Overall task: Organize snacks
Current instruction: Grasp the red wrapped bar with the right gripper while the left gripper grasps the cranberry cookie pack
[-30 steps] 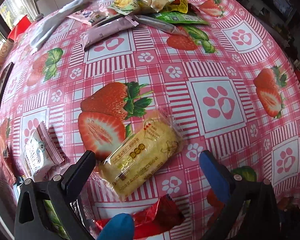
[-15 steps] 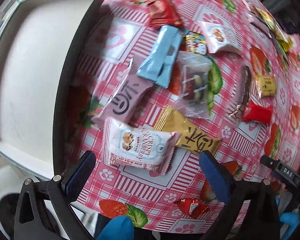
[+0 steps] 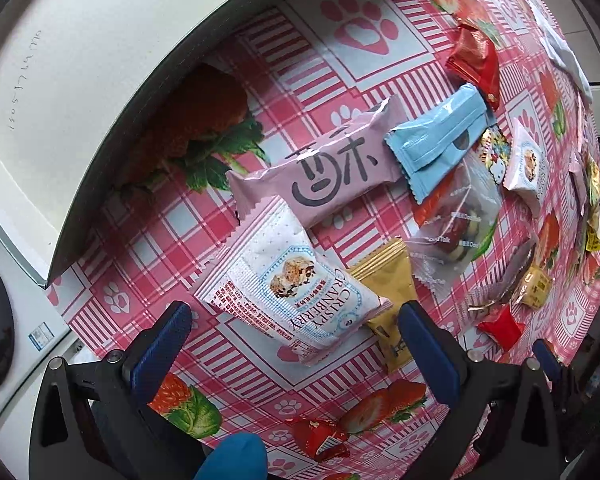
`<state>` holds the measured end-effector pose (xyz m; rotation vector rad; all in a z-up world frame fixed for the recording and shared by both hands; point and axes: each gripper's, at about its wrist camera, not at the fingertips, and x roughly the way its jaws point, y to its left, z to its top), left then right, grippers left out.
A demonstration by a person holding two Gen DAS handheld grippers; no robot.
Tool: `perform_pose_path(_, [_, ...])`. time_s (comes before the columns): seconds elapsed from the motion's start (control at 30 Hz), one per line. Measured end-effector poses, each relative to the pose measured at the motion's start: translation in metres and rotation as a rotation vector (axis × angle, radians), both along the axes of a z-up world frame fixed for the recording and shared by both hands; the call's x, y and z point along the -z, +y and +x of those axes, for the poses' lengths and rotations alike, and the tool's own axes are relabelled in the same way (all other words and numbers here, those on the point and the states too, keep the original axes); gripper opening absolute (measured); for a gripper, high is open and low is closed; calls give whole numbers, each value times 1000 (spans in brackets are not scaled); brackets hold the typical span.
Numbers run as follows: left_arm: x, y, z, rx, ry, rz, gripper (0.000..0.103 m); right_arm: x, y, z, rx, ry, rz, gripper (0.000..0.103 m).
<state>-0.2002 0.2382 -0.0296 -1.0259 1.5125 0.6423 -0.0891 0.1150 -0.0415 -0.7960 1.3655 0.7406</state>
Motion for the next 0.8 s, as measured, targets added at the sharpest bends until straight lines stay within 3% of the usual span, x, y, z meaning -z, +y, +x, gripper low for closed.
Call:
perform_pose_path(0.13, [17,9,-5,-28,31,18,103,18,36,22,-138,-2,-33,103])
perform_pose_path(0.2, [26,9,3,-15,57,25,103,32,56,42,-142,42,-63,82])
perform_pose_path(0.23, [30,8,3,-16,65,24,103,33,60,78,-117,68,-65,80])
perform_pose_path(0.27, [33,9,3,-21,73,14,103,31,63,92,-101,64,-61,71])
perform_pose_path(0.33, [43,9,7,-27,106,-14,103,20,36,86,-80,71,-27,46])
perform_pose_path(0.37, [48,9,5,-18,133,-30,103,18,34,78,-65,74,-22,26])
perform_pose_path(0.47, [45,1,2,60,140,-22,98,13,2,82,47,159,26,24])
perform_pose_path(0.5, [44,-1,1,95,137,-3,91,12,-18,71,99,203,55,24])
perform_pose_path(0.57, [40,-9,0,190,120,43,77,14,-47,88,220,307,112,24])
perform_pose_path(0.63, [36,-17,-1,312,87,93,54,12,-78,91,315,379,154,24])
perform_pose_path(0.8, [31,-31,-11,495,15,129,53,15,-151,99,472,468,187,24])
